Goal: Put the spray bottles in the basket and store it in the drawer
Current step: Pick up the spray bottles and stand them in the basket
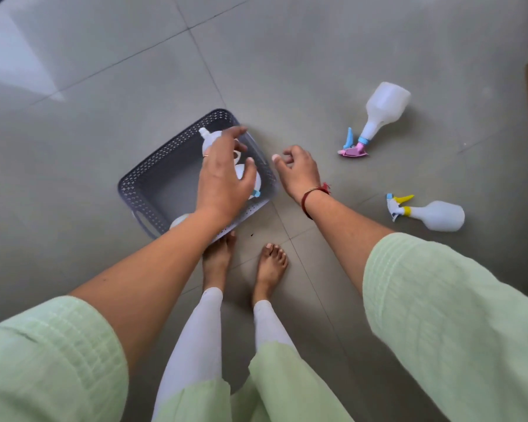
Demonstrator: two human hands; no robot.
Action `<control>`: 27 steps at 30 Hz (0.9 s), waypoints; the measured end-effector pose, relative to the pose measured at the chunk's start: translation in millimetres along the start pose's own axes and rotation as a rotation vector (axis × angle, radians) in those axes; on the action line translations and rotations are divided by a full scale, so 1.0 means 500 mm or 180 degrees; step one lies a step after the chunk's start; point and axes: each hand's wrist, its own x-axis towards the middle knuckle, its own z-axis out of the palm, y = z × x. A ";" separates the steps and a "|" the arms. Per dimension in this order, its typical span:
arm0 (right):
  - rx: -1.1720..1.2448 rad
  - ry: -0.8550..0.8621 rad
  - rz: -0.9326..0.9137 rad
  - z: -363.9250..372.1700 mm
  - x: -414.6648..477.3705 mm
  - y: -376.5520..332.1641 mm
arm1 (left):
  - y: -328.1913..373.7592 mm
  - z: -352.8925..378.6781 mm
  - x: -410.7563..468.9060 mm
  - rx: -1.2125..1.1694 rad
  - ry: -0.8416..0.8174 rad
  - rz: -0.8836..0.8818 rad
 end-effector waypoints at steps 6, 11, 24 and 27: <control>0.0342 0.0372 0.0682 -0.106 -0.015 0.176 | 0.115 0.167 -0.011 0.0214 -0.0591 0.0533; 0.0581 0.0642 0.0950 -0.173 -0.048 0.313 | 0.134 0.262 -0.026 0.0782 -0.1319 0.0698; 0.0772 0.1106 0.1448 -0.226 -0.038 0.533 | 0.141 0.465 0.027 0.1954 -0.2112 0.1067; 0.0382 0.1145 0.1493 -0.224 -0.005 0.574 | 0.126 0.531 0.057 0.2149 -0.2036 0.1179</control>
